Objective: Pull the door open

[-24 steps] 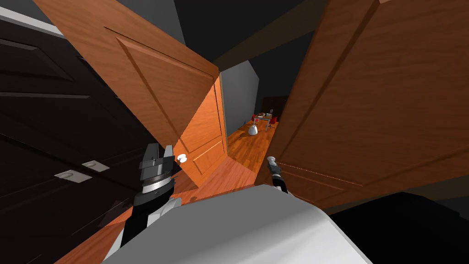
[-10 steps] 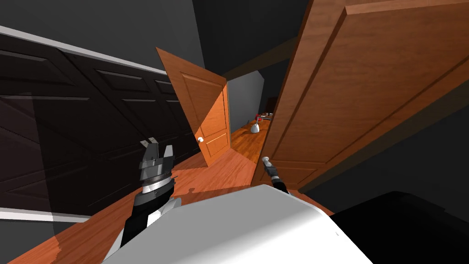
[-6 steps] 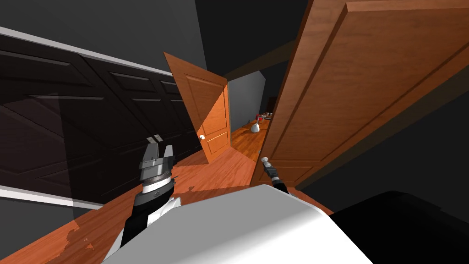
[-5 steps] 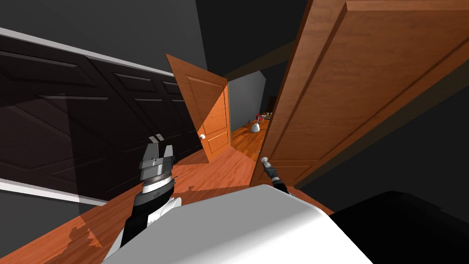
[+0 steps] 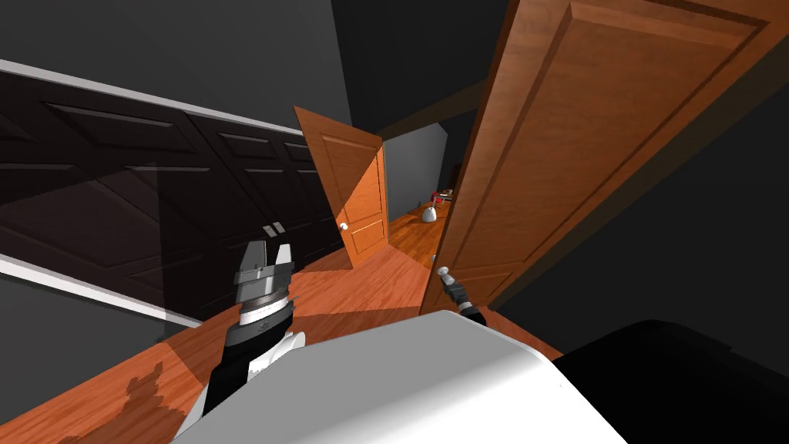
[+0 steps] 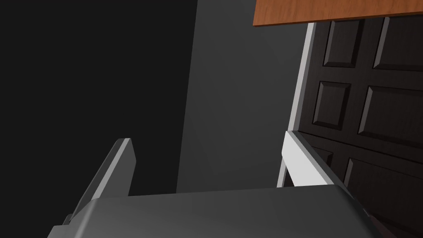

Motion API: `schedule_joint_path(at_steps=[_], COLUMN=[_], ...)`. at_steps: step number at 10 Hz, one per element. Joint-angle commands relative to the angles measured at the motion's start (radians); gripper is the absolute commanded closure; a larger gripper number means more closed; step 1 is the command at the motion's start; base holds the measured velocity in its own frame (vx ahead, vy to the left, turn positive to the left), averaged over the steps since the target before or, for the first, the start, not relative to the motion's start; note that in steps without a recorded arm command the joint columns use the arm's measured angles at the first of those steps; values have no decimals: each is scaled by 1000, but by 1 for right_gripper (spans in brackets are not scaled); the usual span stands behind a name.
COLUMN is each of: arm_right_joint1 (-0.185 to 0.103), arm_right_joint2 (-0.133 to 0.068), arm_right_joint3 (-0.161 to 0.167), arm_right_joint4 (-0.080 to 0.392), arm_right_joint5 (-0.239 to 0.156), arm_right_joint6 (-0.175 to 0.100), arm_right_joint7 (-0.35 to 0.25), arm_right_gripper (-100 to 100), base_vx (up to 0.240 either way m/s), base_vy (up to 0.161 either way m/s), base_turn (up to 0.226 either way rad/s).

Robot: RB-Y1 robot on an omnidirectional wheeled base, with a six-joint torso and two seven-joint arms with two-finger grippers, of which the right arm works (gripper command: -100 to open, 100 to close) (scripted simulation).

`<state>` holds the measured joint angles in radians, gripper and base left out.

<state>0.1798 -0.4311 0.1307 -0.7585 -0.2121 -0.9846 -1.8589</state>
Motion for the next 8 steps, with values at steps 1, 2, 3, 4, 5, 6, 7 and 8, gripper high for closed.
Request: schedule_joint_path(at_steps=[1,2,3,4,5,6,7,8], arm_right_joint1=[0,12,15,20,27,33,40,46], arm_right_joint2=[0,-9,-11,-16,-22,-28,-34,-40], arm_right_joint3=[0,10,12,16,21,26,31,36], arm_right_joint4=[0,4,5,7,10,13,15,18], arm_right_joint5=[0,7,9,12,15,19,23,26], arm_right_joint6=[0,-21,-26,-38,-52,-65,-79,-92], arm_right_joint7=[0,-12,-15,-21,-28,-36,-43,-49], arm_right_gripper=[100,100,100,100,100,100,100,100], base_vx=[-77,-139,-182,-190,-197,-214,-178,-195], base_vy=[-15,-41,-56,-71,-55,-58,-76,-85], base_turn=[9,122,131,135,126,159,139,134])
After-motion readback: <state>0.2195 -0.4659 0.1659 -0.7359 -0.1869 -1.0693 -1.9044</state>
